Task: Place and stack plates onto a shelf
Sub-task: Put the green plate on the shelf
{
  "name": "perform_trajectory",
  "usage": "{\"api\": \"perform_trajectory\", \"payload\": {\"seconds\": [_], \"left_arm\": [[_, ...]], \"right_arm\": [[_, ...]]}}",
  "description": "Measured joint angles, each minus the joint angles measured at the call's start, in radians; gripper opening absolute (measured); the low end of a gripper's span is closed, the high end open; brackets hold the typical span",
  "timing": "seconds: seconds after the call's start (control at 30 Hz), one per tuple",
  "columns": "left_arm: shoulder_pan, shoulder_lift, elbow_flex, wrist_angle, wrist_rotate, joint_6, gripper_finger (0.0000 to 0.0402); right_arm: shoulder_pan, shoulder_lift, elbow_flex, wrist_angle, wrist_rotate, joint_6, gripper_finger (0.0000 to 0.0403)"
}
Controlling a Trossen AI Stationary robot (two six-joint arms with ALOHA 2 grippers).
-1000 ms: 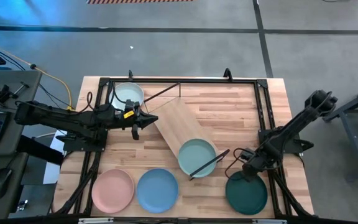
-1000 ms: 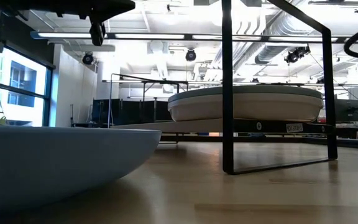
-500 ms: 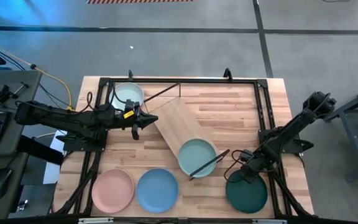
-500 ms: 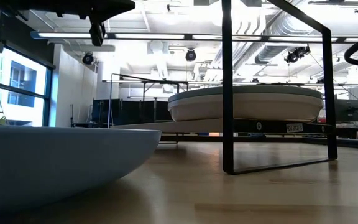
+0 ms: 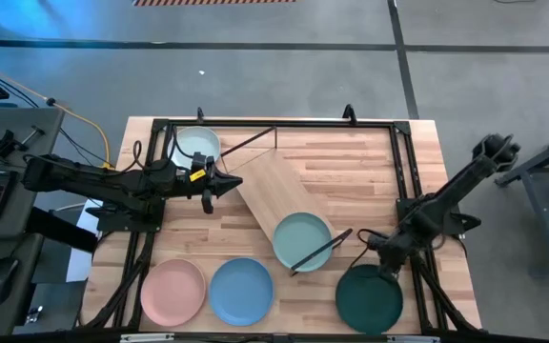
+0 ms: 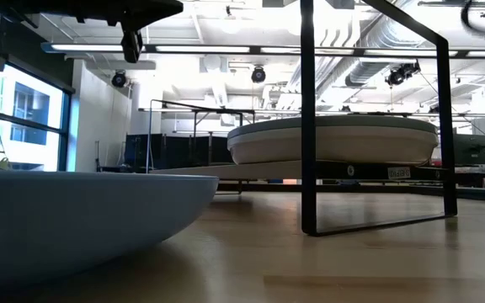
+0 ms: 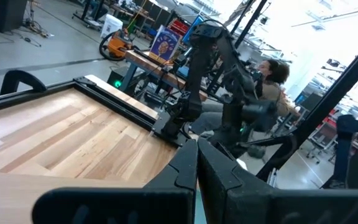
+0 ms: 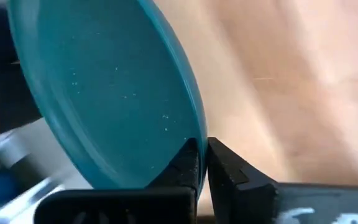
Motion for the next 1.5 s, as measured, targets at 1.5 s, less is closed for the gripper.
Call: {"api": "perform_trajectory", "payload": {"seconds": [1.5], "left_arm": [[0.073, -0.106, 0.149, -0.105, -0.069, 0.265, 0.0000]], "right_arm": [[-1.128, 0.560, 0.732, -0.151, -0.056, -0.917, 0.0000]]}}
